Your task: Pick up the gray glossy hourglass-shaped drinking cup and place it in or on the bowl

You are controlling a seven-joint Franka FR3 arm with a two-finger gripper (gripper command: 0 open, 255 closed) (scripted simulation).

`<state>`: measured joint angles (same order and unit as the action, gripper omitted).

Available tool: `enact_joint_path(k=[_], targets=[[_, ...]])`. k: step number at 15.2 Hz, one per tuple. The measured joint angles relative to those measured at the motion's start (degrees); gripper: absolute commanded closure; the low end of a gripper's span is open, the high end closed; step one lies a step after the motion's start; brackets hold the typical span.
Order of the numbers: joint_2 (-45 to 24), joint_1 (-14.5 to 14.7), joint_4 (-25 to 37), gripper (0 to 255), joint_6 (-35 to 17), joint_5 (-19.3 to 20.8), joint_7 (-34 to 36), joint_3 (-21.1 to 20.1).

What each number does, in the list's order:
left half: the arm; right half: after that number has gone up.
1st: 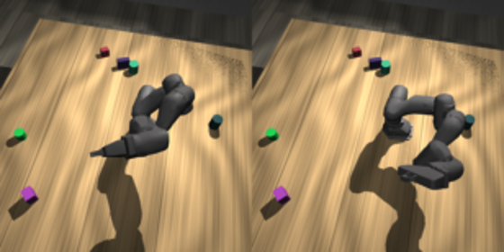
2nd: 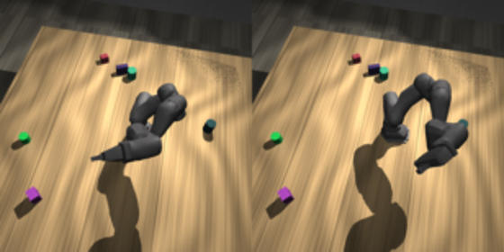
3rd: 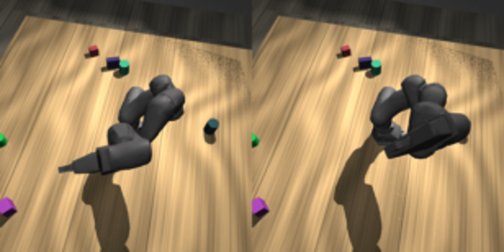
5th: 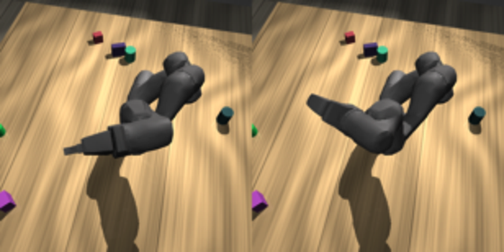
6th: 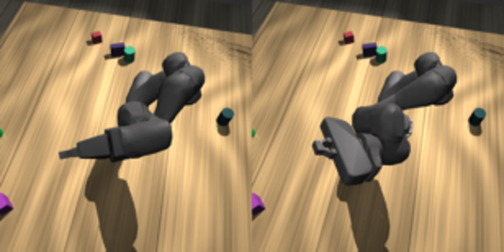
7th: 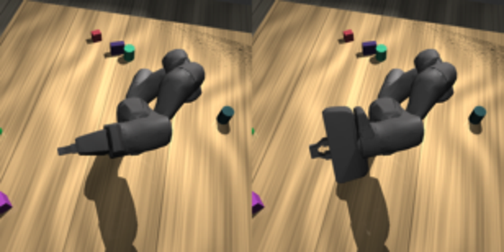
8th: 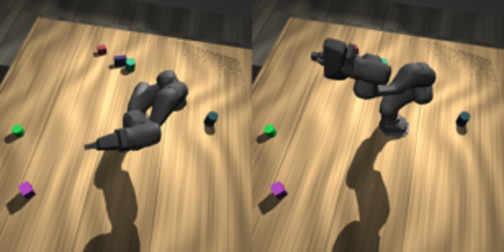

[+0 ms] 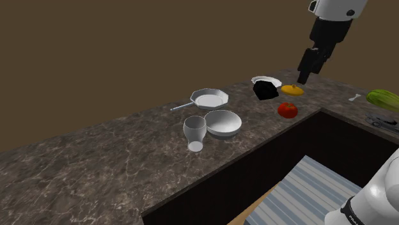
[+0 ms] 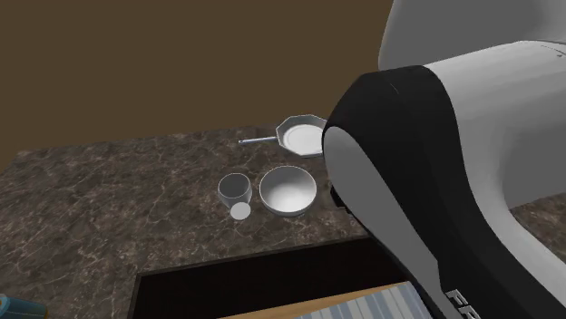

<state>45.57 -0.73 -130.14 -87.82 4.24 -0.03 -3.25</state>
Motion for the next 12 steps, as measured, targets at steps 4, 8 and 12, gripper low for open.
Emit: enact_joint_path(k=[4, 8, 12], targets=[[-3.1, 0.5, -0.2, 0, -3.1, -0.5, 0.4, -0.7], [-9.8, 1.3, 0.1, 0, -9.0, -1.4, 1.2, -2.2], [-16.1, 2.2, 1.4, 0, -13.7, -2.0, 2.0, -3.7]])
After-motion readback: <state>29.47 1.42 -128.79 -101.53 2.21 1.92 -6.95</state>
